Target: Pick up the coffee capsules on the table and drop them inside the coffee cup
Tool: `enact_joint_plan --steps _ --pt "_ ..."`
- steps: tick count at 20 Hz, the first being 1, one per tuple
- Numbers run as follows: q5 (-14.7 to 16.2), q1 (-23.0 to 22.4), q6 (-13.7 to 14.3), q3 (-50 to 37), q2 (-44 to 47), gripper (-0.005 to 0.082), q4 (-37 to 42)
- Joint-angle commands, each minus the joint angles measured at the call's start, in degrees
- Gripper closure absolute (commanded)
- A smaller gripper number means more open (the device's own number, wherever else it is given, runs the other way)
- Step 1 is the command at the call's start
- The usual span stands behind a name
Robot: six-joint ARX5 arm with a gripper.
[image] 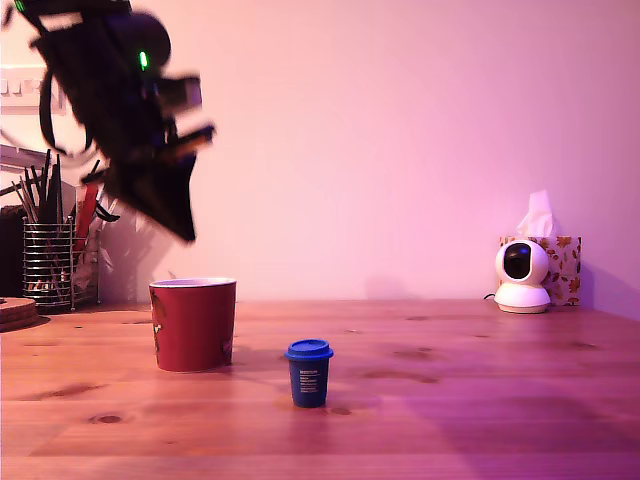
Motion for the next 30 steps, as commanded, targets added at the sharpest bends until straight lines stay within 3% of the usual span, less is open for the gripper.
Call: enact_joint_plan --steps 1,11,18,21,25,30 --pt "0.26 -0.46 1.07 0.35 -2.45 0.0793 0.59" --pt "6.43 -1.16 3.08 -3.06 -10.69 0.0793 3.34" --pt "7.72 -1.55 2.97 -15.85 -19.54 0.0793 14.69" --pt "10.47 -1.55 2.84 -22.84 -23.52 0.0793 21.4" --pt "11.13 -1.6 2.73 -30.36 -27.87 0.0793 28.2" --pt "14.67 -2.51 2.75 -37.13 -30.18 0.0793 34.58"
